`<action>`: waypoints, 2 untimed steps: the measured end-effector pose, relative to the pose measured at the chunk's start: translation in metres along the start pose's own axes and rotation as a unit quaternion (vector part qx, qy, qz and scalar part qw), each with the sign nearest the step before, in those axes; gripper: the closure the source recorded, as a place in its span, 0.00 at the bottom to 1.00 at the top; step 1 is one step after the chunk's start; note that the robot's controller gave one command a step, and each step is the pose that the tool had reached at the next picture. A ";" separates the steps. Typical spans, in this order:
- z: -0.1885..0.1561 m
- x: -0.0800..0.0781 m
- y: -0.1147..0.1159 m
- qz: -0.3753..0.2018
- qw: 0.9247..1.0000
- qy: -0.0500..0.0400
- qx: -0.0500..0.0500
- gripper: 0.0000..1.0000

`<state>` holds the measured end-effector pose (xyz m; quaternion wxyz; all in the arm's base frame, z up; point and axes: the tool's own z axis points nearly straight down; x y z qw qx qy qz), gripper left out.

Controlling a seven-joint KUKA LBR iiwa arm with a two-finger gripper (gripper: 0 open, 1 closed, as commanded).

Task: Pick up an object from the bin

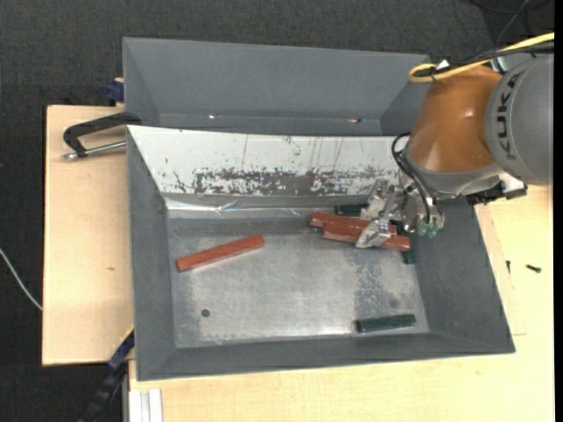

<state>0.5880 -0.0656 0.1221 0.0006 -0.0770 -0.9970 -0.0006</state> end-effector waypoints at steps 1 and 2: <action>-0.042 -0.002 0.001 -0.003 1.000 -0.006 0.000 1.00; -0.081 -0.007 0.006 -0.001 1.000 -0.002 0.000 1.00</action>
Offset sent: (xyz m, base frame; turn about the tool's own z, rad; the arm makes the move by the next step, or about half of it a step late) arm 0.0119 0.0062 0.0995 0.0015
